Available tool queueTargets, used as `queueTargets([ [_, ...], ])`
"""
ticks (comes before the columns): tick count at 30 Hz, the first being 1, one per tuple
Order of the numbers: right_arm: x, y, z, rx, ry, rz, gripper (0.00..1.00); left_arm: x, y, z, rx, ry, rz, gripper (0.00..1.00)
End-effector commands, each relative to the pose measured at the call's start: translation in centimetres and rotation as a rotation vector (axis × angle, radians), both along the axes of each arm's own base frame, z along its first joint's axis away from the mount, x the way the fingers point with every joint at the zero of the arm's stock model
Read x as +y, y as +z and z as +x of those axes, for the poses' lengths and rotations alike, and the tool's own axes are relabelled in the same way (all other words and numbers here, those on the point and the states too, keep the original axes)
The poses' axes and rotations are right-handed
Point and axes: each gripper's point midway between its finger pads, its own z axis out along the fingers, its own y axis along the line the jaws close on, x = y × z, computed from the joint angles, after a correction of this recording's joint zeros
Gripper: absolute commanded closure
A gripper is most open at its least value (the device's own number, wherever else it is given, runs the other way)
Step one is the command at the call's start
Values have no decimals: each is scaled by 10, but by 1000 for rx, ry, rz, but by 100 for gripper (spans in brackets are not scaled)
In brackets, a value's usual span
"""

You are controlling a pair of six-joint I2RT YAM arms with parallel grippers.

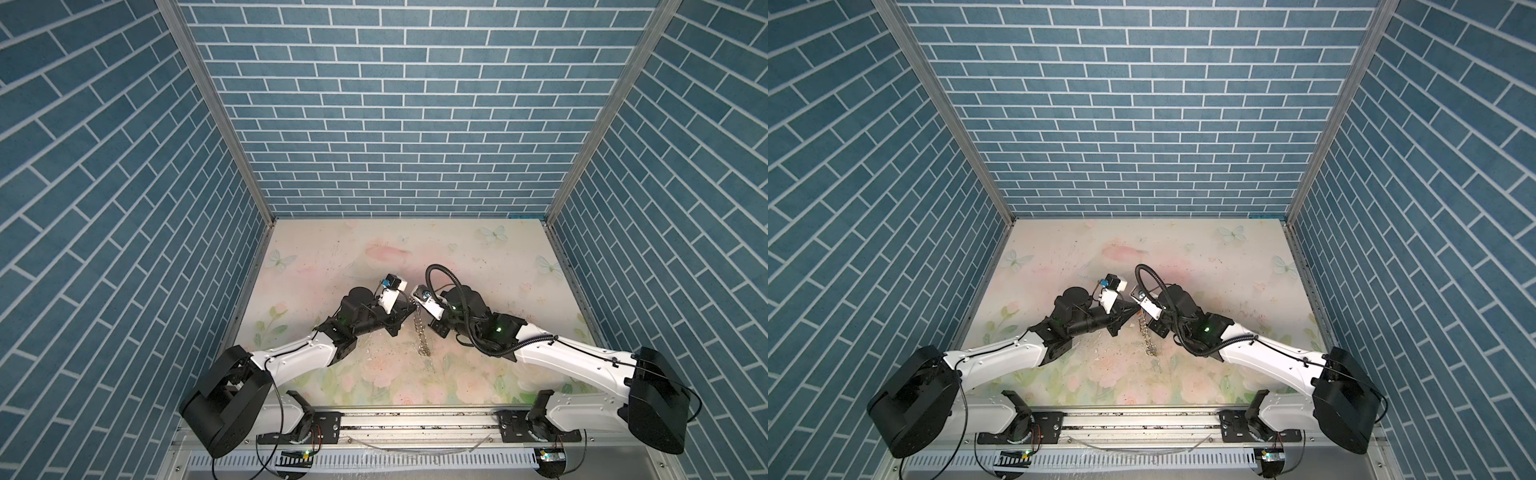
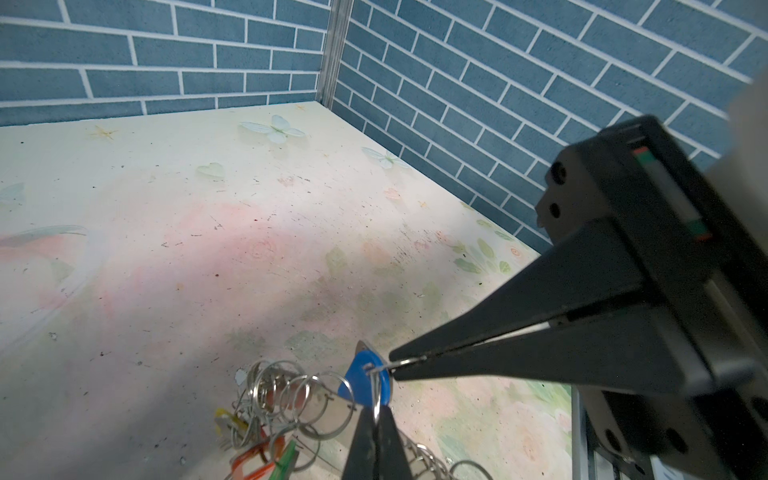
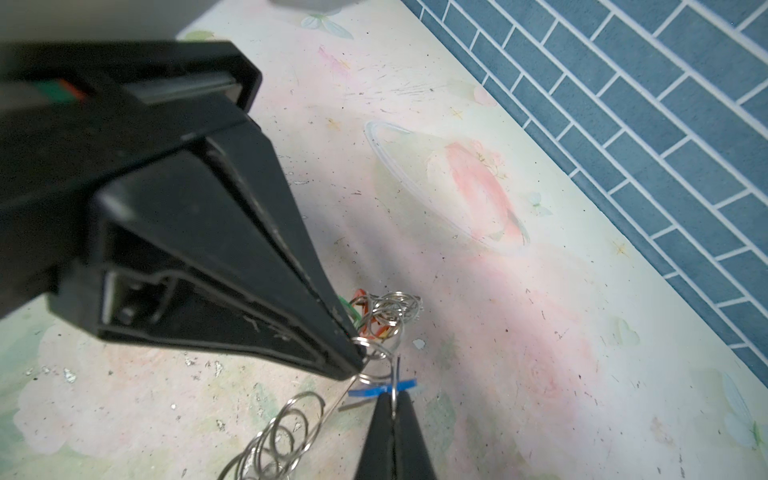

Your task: Put the keys on the keyring

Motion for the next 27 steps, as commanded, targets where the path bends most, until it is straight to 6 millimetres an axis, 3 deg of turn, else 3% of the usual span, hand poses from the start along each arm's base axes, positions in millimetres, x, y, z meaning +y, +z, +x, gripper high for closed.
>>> queueTargets([
  [1, -6, -12, -1, -6, -7, -42, 100, -3, 14, 2, -32, -2, -35, 100],
  [27, -3, -13, -9, 12, 42, -20, 100, -1, 13, 6, -17, 11, -60, 100],
])
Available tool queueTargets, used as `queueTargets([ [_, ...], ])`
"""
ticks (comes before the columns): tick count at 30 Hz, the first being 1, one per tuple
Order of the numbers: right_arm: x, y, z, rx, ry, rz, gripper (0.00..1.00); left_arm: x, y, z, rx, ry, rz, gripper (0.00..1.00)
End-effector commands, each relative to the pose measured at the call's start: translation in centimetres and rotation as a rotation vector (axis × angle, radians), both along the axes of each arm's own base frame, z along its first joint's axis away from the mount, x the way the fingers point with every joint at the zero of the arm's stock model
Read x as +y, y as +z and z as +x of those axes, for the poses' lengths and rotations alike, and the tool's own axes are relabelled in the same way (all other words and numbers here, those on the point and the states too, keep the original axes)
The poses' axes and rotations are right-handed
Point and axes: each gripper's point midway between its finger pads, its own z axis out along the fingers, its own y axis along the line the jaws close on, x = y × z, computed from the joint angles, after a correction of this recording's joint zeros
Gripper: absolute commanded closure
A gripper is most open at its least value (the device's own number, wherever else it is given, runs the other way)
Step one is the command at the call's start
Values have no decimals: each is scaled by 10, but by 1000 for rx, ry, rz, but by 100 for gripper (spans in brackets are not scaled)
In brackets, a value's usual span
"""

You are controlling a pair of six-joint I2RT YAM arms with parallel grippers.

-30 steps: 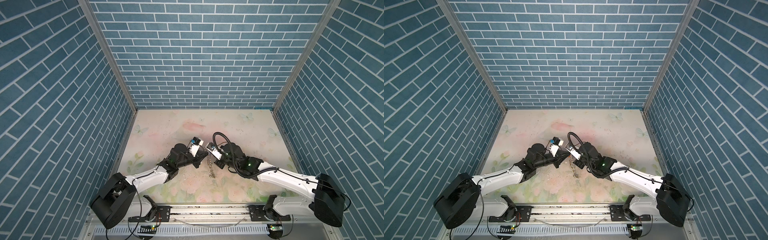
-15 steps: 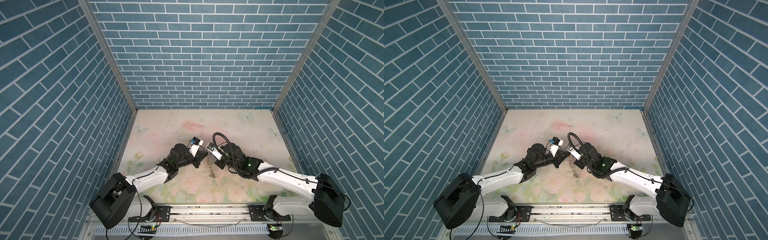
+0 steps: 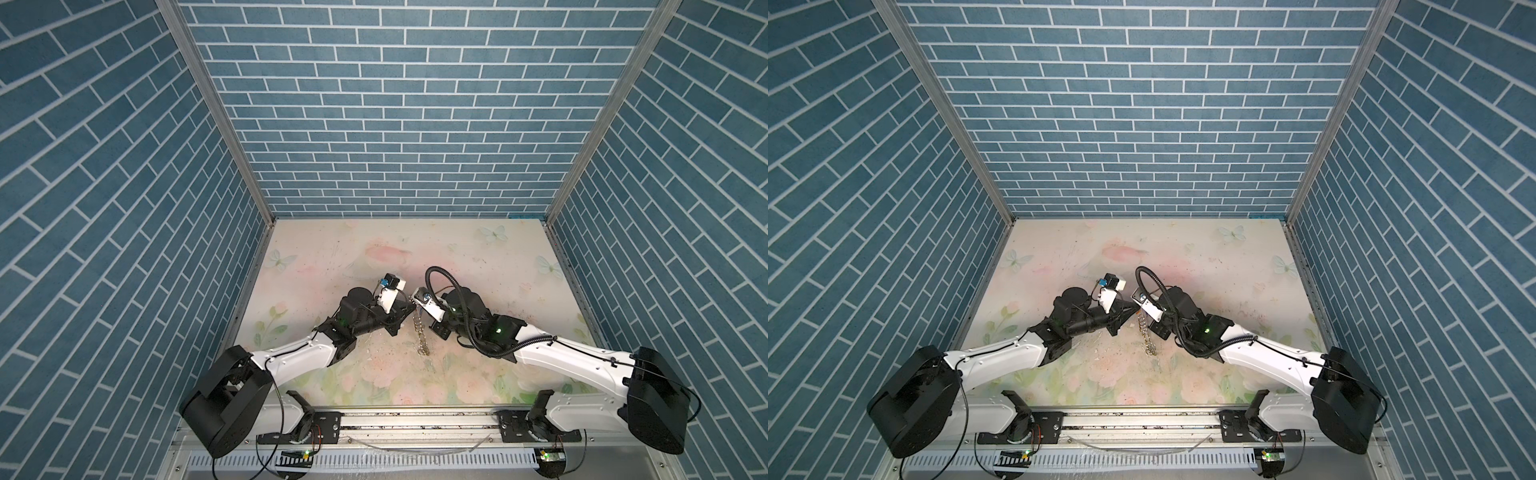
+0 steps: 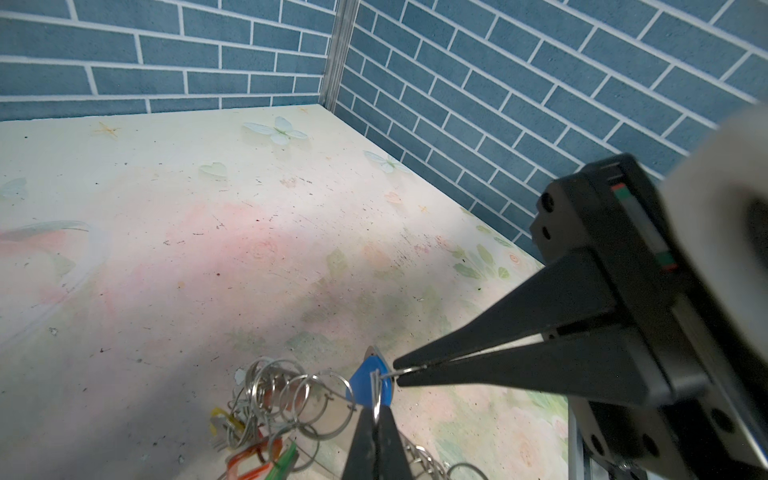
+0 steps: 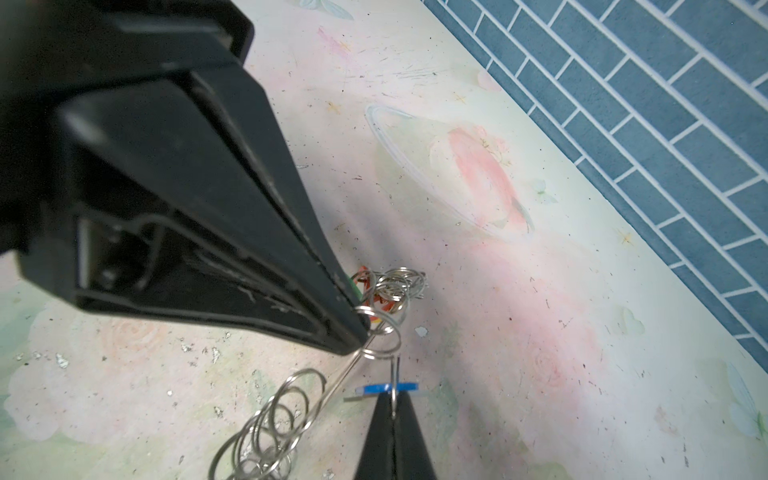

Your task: Put the keys on the keyring

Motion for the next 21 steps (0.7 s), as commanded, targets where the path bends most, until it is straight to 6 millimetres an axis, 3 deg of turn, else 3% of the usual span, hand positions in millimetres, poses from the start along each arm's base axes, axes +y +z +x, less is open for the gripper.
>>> queueTargets([
  [1, 1, -2, -7, -3, 45, -1, 100, -5, 11, 3, -27, -10, -40, 100],
  [21, 12, 0, -17, 49, 101, 38, 100, 2, 13, 16, -6, 93, -131, 100],
])
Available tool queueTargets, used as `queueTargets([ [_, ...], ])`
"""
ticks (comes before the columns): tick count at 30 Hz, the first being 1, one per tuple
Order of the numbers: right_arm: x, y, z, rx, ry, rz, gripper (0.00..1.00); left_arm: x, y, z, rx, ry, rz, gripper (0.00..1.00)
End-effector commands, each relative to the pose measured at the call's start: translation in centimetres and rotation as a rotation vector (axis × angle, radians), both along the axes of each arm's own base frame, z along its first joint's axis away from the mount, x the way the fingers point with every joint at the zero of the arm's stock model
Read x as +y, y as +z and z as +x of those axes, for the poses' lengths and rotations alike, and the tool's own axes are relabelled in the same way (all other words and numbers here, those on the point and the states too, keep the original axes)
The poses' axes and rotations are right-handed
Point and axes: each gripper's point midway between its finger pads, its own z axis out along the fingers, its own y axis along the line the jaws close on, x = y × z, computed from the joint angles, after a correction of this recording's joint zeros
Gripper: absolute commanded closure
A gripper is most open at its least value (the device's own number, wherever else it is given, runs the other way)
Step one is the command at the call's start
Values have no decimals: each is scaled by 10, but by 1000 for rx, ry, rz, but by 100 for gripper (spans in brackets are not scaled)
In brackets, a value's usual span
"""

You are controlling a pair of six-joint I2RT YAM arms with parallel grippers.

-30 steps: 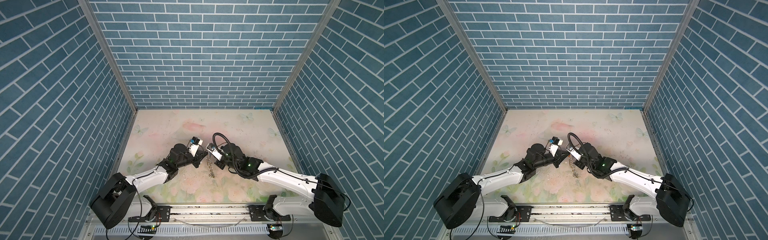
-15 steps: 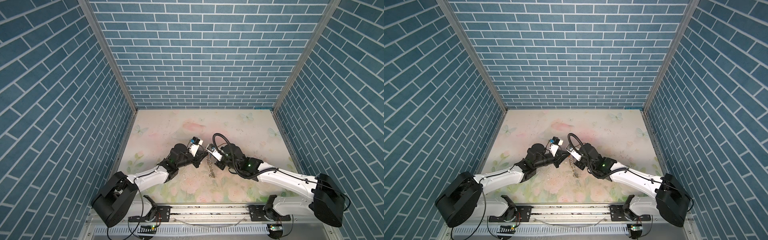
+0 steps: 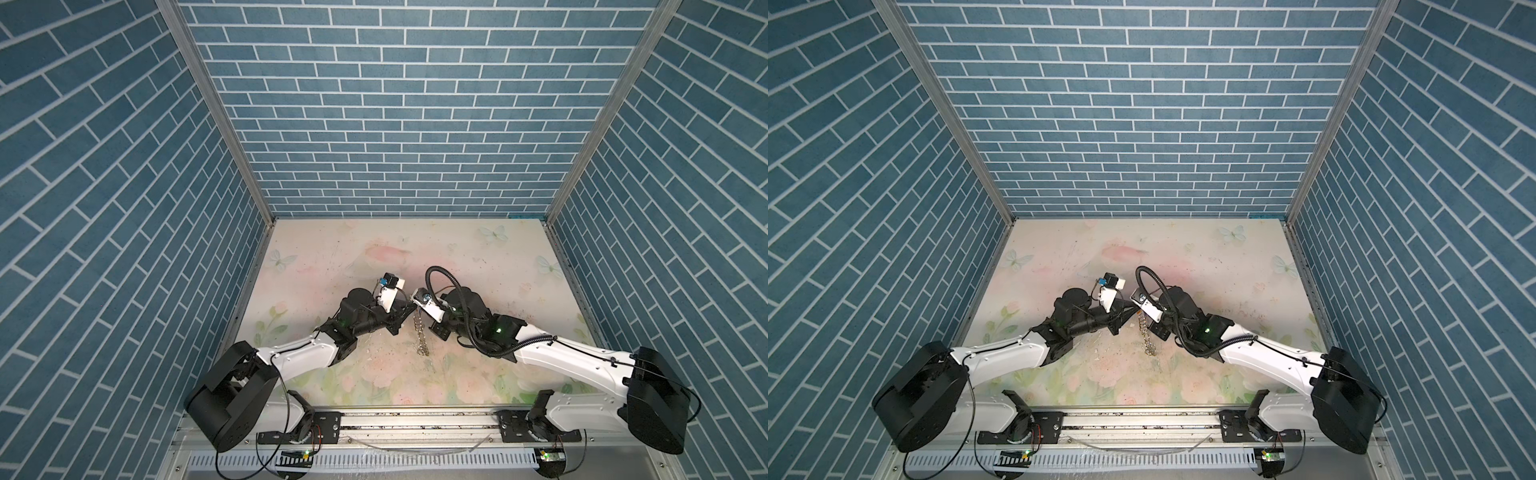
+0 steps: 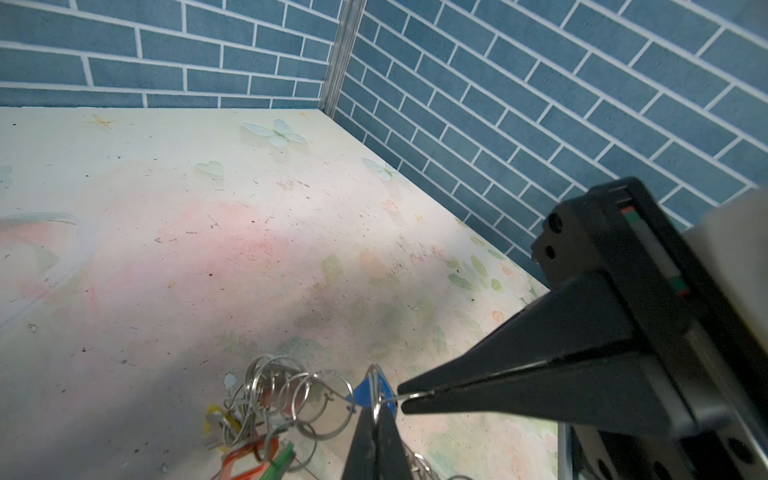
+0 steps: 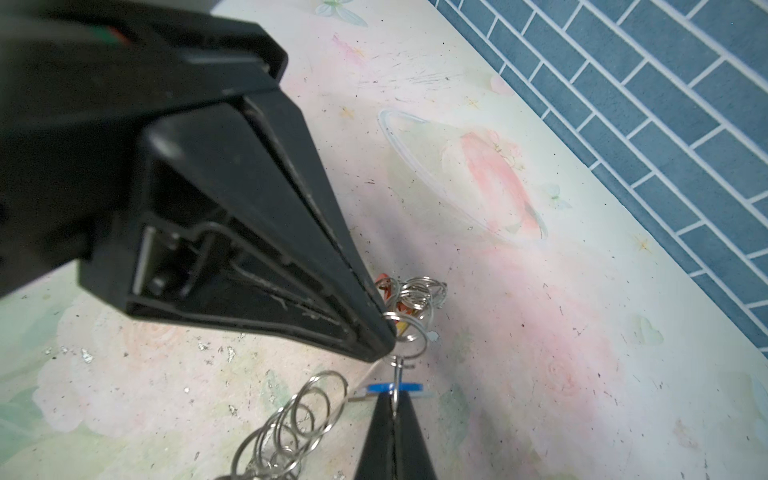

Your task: Put the keys on the keyring

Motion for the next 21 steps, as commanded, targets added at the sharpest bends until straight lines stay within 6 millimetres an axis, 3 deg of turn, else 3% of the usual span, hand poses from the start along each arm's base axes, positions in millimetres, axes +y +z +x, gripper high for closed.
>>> queueTargets([
  [1, 9, 2, -13, 32, 69, 30, 100, 5, 15, 15, -34, 88, -77, 100],
  [7, 10, 10, -5, 35, 12, 70, 100, 18, 22, 28, -26, 215, -112, 100],
  [15, 19, 26, -4, 81, -7, 173, 100, 10, 41, 27, -84, 191, -214, 100],
  [21, 21, 21, -7, 101, 3, 162, 100, 2, 52, 29, -128, 158, -292, 100],
])
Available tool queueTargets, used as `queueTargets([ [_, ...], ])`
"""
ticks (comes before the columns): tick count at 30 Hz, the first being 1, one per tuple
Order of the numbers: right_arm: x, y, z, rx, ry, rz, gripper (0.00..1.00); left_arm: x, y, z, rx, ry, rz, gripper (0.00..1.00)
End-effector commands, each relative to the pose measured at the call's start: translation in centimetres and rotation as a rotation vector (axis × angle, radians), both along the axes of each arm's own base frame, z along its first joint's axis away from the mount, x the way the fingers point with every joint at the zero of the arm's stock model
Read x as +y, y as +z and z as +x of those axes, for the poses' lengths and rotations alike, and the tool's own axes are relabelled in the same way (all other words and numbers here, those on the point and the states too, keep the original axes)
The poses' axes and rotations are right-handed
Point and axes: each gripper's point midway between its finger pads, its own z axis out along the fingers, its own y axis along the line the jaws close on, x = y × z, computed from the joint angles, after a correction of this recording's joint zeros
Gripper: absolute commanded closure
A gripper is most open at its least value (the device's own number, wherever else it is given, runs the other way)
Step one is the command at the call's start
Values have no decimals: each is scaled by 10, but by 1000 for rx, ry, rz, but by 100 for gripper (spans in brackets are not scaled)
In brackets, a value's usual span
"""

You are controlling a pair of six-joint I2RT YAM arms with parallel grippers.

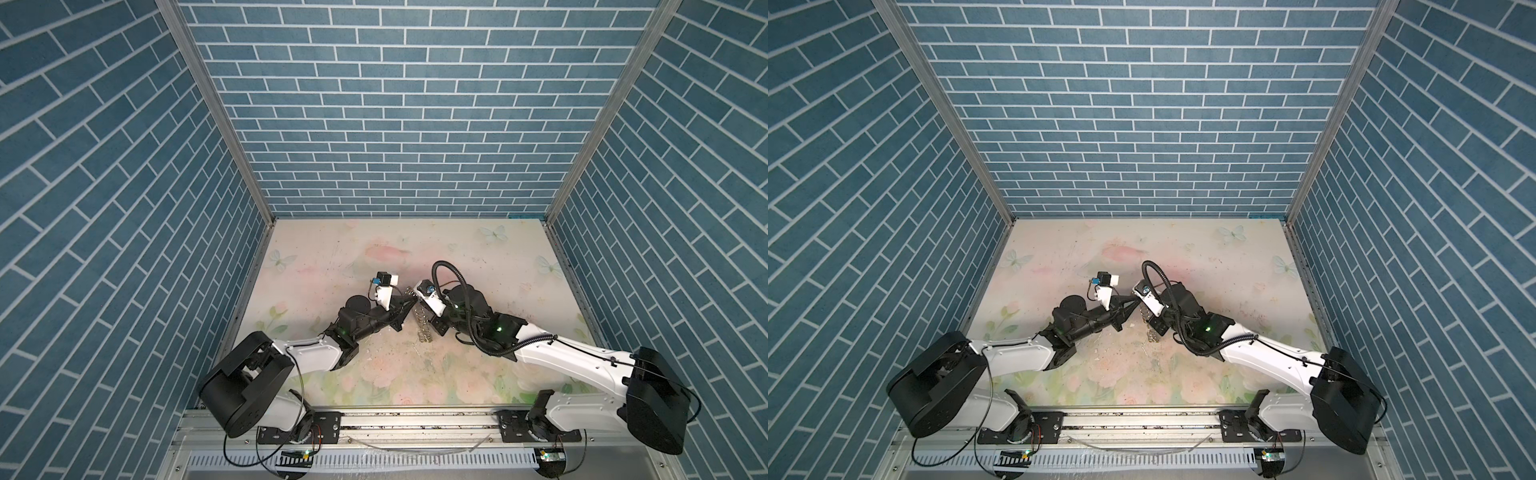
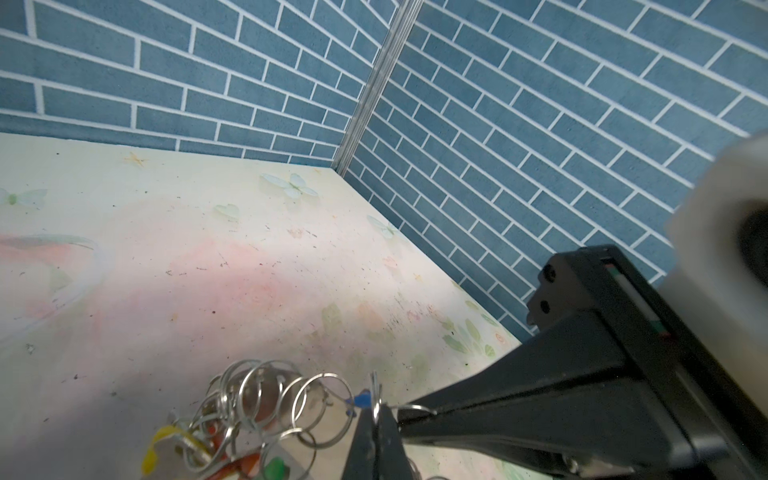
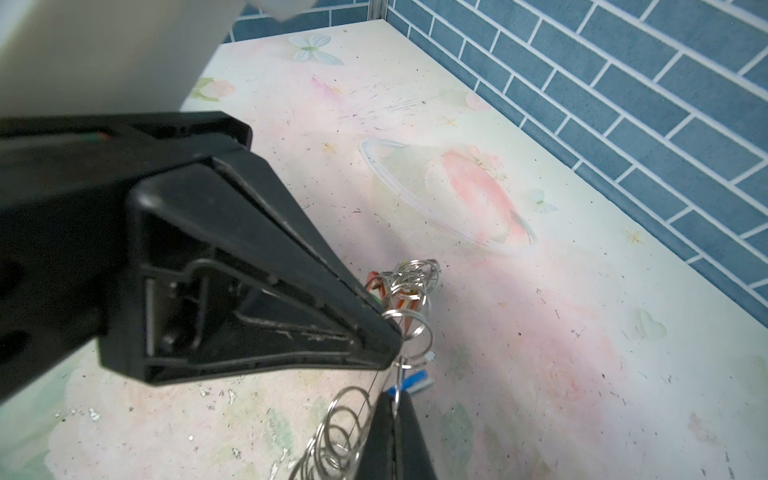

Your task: Put the keys on the keyring

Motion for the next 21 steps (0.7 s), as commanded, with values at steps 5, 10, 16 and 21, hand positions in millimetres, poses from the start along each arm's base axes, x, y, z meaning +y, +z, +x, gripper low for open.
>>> queueTargets([
  [5, 13, 10, -17, 42, 77, 38, 100, 3, 39, 12, -148, 47, -126, 100],
  [10, 3, 10, -14, 32, 52, 24, 89, 1, 36, 12, -162, 40, -99, 100],
  [16, -8, 15, -12, 24, 35, 29, 75, -5, 35, 9, -196, -8, -147, 100],
  [21, -25, 22, -16, 8, 30, 26, 71, -9, 31, 9, -205, -35, -135, 100],
])
